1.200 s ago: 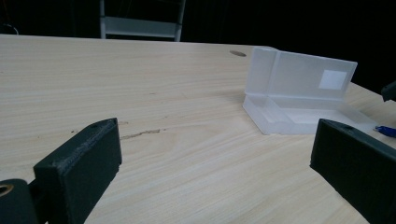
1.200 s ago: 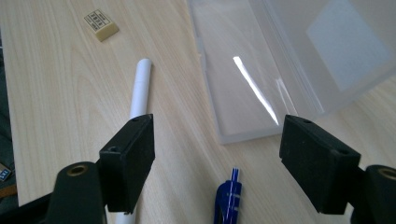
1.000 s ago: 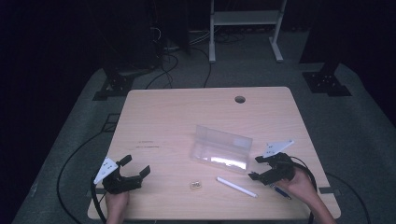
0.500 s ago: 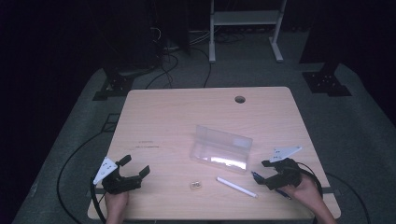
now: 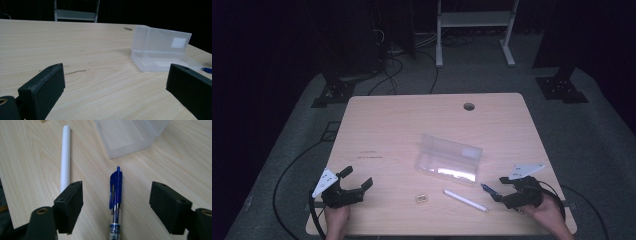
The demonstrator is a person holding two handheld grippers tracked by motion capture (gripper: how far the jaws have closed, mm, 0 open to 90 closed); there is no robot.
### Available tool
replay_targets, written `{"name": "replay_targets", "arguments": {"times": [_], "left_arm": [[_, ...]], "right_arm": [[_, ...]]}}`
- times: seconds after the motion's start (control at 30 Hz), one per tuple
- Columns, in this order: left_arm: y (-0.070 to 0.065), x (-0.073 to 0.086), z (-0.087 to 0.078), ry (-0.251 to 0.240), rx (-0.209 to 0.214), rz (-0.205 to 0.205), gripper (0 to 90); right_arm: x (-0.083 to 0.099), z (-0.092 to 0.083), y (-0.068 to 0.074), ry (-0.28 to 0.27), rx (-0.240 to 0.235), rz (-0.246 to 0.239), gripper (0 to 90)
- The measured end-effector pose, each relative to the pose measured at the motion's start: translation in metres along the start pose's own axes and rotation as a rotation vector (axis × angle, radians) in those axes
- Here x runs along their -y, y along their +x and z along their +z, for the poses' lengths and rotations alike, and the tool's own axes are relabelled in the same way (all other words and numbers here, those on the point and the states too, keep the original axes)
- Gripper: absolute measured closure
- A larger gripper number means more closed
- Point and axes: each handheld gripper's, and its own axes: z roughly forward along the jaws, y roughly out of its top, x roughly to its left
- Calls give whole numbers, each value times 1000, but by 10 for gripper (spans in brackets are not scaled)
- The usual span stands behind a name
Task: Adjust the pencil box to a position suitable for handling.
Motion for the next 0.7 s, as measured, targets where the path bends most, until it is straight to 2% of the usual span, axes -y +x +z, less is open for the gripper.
{"name": "replay_targets", "arguments": {"times": [0.33, 0.7], "left_arm": [[0, 0, 0, -1, 0, 3, 11], [0, 0, 0, -5, 2, 0, 11]], "right_arm": [[15, 1, 6, 29, 22, 0, 329], [23, -1, 8, 18, 36, 18, 399]]}}
